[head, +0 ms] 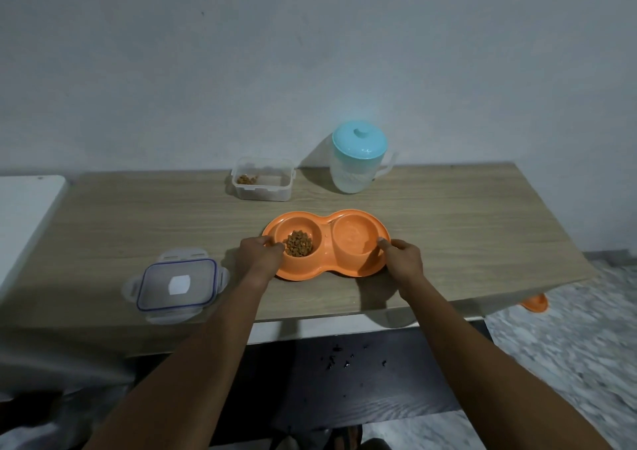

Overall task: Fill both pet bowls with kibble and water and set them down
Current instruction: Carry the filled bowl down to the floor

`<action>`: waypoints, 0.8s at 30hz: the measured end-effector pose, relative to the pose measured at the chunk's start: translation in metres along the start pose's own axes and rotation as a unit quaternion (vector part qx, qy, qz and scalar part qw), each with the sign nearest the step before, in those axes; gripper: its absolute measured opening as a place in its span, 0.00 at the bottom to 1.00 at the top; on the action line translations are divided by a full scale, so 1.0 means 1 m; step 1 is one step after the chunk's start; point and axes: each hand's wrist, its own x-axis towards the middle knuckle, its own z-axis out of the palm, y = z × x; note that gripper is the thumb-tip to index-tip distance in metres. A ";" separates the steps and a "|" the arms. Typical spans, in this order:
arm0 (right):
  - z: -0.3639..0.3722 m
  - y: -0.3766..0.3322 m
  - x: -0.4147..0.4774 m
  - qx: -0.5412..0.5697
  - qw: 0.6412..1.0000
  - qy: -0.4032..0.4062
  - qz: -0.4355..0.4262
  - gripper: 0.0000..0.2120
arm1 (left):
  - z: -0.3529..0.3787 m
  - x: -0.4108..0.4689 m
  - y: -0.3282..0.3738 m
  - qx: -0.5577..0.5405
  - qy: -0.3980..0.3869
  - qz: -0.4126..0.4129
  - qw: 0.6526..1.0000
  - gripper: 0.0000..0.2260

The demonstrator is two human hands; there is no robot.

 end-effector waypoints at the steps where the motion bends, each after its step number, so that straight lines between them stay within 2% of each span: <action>1: -0.002 0.000 -0.002 0.005 1.000 0.000 -0.001 0.25 | -0.001 -0.002 0.001 -0.005 -0.001 0.004 1.000 0.19; 16: -0.052 -0.014 -0.030 0.079 0.995 0.046 -0.031 0.26 | -0.001 -0.046 0.028 -0.027 0.009 0.064 0.998 0.18; 24: -0.108 -0.011 -0.038 0.115 0.989 0.089 -0.037 0.25 | 0.026 -0.078 0.053 -0.010 -0.012 0.103 0.995 0.16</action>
